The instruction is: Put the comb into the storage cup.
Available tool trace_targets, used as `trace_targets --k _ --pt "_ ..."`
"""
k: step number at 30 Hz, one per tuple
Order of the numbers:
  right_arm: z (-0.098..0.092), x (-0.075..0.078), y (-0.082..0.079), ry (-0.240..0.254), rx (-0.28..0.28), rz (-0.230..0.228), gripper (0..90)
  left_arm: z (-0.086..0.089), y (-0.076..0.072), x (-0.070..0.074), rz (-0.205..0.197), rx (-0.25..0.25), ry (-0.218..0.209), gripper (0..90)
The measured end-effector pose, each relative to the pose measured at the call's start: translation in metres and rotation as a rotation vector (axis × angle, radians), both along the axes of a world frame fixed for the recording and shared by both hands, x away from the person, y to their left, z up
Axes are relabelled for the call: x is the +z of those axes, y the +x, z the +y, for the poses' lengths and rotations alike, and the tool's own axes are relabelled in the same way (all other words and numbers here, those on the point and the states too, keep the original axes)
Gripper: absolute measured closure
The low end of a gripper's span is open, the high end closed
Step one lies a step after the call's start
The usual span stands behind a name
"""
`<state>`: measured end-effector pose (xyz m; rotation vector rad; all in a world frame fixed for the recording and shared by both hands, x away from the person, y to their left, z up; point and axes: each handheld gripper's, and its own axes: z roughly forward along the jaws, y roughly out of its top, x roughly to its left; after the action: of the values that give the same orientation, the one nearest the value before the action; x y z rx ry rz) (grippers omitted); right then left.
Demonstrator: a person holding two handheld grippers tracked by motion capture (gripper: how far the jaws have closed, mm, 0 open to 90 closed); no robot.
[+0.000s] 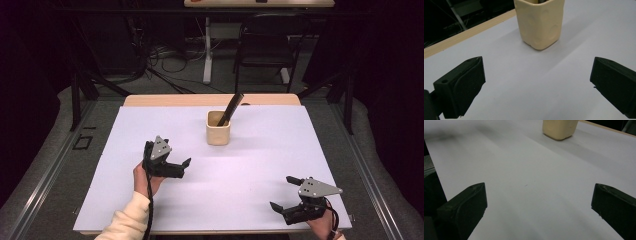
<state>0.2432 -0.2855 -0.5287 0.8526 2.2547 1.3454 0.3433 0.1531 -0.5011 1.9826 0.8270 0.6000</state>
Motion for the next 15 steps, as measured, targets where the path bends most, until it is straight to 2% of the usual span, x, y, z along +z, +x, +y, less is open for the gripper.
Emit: trace_targets --k 6,15 --pt "0.0 0.0 0.0 -0.003 0.001 -0.001 0.0 0.005 -0.009 -0.004 0.02 -0.002 -0.001 0.0" --pt "0.0 0.0 0.0 -0.005 0.0 -0.003 0.0 0.011 -0.023 -0.007 0.029 -0.007 -0.003 0.0"
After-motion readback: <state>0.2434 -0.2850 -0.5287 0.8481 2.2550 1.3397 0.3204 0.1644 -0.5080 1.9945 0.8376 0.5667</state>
